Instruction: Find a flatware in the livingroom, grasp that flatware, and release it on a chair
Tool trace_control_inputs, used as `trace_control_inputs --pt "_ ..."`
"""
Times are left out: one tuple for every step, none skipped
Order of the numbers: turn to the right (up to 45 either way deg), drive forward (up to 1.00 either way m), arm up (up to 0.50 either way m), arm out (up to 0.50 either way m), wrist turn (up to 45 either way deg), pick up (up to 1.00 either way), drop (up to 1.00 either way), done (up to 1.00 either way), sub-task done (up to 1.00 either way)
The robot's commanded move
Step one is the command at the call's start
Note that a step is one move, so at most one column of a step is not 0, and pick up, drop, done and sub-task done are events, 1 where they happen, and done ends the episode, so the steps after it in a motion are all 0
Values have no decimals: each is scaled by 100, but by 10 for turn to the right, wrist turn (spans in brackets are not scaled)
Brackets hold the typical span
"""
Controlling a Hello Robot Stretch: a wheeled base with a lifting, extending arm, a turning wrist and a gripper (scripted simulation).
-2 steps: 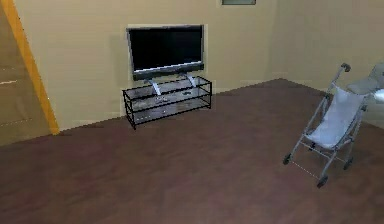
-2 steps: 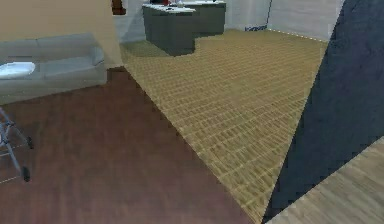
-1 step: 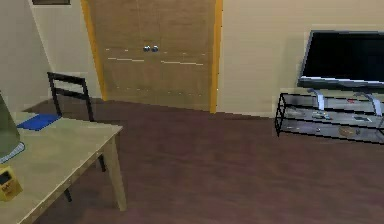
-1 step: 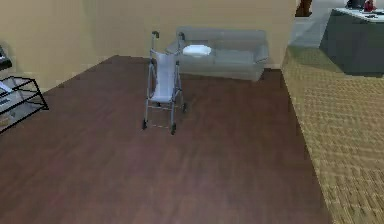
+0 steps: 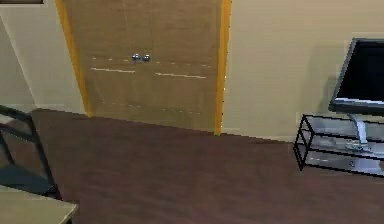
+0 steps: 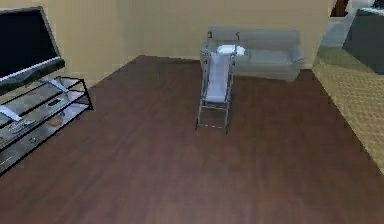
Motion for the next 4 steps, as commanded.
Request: trace_control_inputs --pt "-450 0 0 0 0 0 0 0 0" --pt "-450 0 0 0 0 0 0 0 0" --pt "-450 0 0 0 0 0 0 0 0" --pt "-120 0 0 0 0 0 0 0 0"
